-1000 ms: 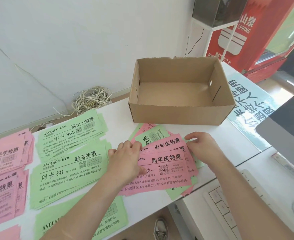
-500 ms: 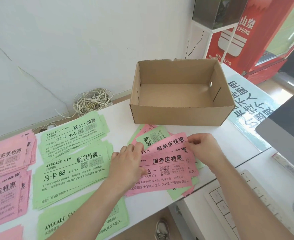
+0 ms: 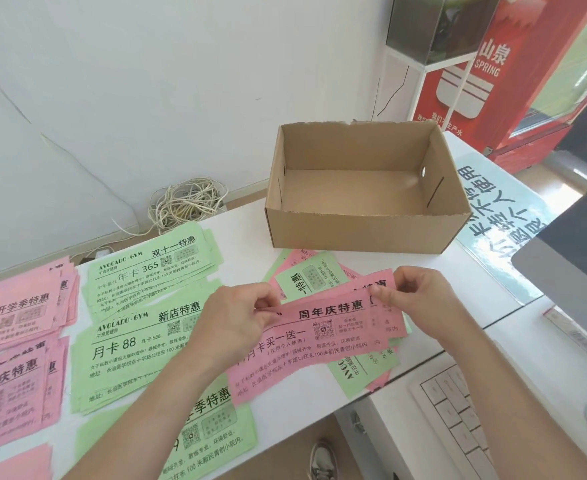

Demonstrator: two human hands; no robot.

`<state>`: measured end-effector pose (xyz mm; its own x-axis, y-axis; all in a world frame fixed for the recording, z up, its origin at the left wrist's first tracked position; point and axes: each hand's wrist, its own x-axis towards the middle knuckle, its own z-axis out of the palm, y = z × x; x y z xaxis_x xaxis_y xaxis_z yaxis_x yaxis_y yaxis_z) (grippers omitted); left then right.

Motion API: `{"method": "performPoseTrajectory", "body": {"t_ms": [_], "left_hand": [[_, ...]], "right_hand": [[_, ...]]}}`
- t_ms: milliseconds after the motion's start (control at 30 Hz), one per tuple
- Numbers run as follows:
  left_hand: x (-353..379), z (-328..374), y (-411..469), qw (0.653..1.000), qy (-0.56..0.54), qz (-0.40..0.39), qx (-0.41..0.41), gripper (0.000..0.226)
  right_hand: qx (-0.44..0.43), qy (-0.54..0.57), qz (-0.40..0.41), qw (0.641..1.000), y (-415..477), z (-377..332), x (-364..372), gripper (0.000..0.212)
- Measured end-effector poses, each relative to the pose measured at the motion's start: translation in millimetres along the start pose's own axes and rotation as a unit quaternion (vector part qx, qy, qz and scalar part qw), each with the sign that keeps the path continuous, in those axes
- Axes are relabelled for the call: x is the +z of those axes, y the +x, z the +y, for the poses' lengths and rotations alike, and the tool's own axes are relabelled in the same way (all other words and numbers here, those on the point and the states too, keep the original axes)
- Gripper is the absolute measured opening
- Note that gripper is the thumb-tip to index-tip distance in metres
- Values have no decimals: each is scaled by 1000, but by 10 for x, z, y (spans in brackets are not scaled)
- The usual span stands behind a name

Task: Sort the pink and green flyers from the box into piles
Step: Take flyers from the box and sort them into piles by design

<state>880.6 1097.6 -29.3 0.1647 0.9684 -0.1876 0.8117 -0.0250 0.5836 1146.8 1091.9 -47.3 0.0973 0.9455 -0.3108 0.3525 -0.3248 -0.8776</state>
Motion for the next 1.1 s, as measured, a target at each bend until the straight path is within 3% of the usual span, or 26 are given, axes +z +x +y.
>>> {"method": "performPoseTrajectory", "body": {"t_ms": [67, 133, 200, 233, 333, 433, 667, 833, 900, 967, 1033, 1100], "left_hand": [[-66, -36, 3, 1000, -20, -2, -4, 32], [-136, -75, -6, 999, -32, 3, -15, 38], [-216, -135, -13, 998, -51, 22, -33, 39], [-256, -175, -16, 996, -64, 37, -46, 36], [-339, -279, -41, 986, -118, 78, -89, 30], [-331, -336, -84, 975, -156, 97, -124, 28], [-235, -438, -203, 971, -174, 88, -136, 29], [-311, -546, -301, 962, -209, 100, -145, 30], [-329, -552, -328, 967, -198, 86, -138, 30], [-325, -511, -343, 975, -176, 53, -123, 31], [-327, -454, -363, 978, -173, 25, -114, 33], [-377, -425, -394, 978, -179, 19, -109, 34]], "right_hand": [[12, 50, -47, 998, -5, 8, 0, 35], [20, 54, -69, 996, 10, 30, 17, 21], [14, -62, -27, 998, 70, 65, 46, 8], [20, -147, -1, 989, 90, 74, 79, 12], [50, -352, 30, 934, 55, 31, 283, 53], [33, -438, 41, 898, 23, 47, 507, 71], [64, -301, 26, 951, 77, 31, 575, 69], [45, -315, 67, 946, -29, 28, 510, 65], [30, -140, 66, 988, -171, -64, 422, 52], [25, 99, -6, 995, -349, -212, 366, 48], [-9, 112, -72, 991, -453, -309, 379, 44], [-28, 77, -72, 994, -468, -352, 481, 34]]}}
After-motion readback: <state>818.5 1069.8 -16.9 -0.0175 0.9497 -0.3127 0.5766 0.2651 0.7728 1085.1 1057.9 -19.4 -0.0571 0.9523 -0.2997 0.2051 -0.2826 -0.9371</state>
